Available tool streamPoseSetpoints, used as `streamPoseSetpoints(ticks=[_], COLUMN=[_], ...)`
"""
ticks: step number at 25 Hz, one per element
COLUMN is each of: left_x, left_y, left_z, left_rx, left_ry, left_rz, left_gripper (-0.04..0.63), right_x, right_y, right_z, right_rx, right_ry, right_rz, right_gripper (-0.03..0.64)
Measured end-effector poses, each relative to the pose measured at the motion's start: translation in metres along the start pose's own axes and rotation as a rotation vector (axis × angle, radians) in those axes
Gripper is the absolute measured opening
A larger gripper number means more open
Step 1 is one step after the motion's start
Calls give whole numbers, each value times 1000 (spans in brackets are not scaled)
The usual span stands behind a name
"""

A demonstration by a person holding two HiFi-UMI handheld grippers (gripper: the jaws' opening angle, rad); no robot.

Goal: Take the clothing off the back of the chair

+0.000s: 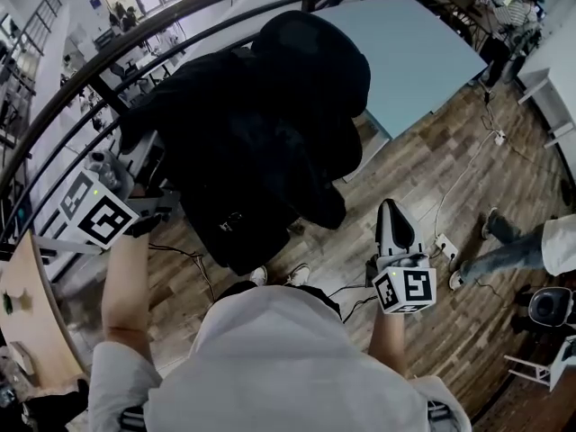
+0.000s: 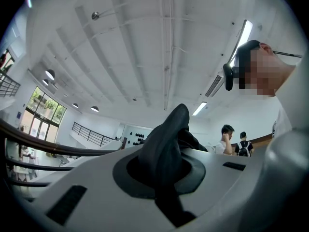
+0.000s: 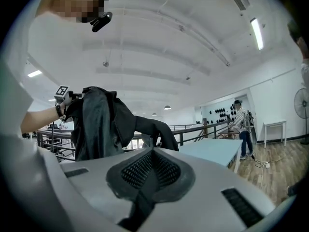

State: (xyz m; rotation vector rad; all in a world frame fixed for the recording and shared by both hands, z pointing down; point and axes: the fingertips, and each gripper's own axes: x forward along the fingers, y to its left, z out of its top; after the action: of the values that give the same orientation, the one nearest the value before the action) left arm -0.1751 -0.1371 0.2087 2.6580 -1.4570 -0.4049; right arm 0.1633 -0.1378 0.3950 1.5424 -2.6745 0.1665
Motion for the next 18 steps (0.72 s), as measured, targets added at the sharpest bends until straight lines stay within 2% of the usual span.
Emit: streamPoseSetpoints(ticks=[8, 14, 18], left_x=[-41, -88, -114], left_y=[30, 58, 69], left_z=[-29, -40, -47], left_rx=[-8, -57, -24], left_ry=[55, 45, 92], left_rz=[107, 224, 293], left_gripper=[44, 46, 44], right_x=[6, 8, 10], right_y=[23, 34, 43], right_z=[0, 6, 3], right_rx=[-6, -24, -23], right_ry=[13, 16, 23], right_rz=[25, 41, 53], right_gripper=[20, 20, 20])
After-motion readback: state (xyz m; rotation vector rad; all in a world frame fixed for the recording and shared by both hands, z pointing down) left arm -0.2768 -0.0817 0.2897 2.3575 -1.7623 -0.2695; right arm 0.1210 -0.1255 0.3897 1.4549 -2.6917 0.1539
